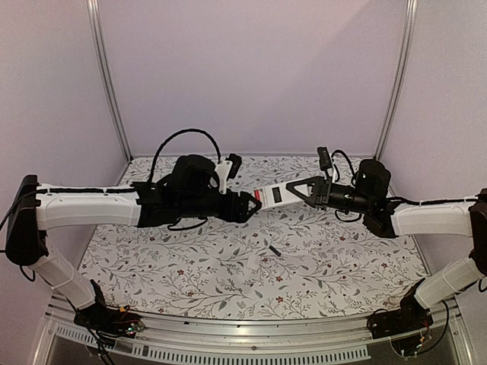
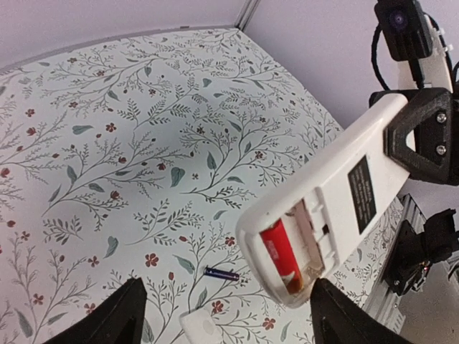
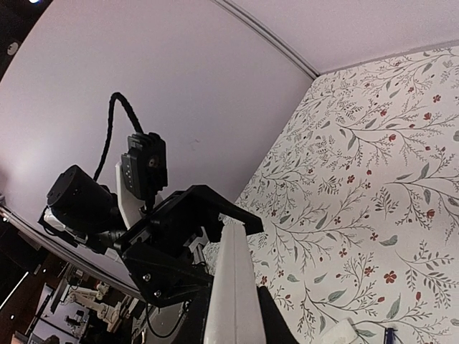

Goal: Load the batteries into the remote control
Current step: Press the battery in the battery compartment, then pick up the battery from the center of the board.

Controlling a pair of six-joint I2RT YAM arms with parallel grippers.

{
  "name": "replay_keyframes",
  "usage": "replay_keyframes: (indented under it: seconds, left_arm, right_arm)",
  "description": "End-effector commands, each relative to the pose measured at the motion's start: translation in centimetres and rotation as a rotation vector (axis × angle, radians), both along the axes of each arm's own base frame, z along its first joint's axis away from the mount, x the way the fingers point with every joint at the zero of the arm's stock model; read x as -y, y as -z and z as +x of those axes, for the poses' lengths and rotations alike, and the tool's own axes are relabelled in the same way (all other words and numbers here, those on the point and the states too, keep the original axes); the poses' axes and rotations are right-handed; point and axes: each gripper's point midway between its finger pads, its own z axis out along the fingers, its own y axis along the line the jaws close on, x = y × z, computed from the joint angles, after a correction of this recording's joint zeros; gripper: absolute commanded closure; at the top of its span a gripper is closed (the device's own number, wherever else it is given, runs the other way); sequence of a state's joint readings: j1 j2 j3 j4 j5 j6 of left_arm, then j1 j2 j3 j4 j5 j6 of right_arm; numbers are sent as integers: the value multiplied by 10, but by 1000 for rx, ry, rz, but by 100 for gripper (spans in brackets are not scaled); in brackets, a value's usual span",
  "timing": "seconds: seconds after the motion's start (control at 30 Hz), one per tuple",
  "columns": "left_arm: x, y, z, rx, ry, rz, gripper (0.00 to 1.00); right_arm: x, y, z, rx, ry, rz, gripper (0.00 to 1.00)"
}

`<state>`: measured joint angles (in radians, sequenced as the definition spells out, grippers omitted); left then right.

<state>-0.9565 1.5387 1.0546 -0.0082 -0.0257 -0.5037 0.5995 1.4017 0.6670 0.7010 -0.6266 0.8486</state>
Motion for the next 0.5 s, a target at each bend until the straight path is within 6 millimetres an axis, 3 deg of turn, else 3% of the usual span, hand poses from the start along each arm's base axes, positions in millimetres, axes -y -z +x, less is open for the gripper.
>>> replay_keyframes:
  seconds: [0.0,0.13,0.3,0.37,0.47]
  left_arm:
    - [-11,-10,2,75,48,59,17]
    - [-13,-5,-3,162,175,162,12]
    - [-16,18,12,179,203,329,15]
    - [-9,31,14,143,220,348,18]
    - [7,49,3,106,330,346,22]
  right_arm:
    - [16,13,11,-29,47,-31,100]
    - [38,32,16,-62,90,-93,100]
    - [74,50,21,-102,165,-169,100]
    - [87,56,22,-110,191,-196,100]
    - [105,66,22,-144,225,-217,100]
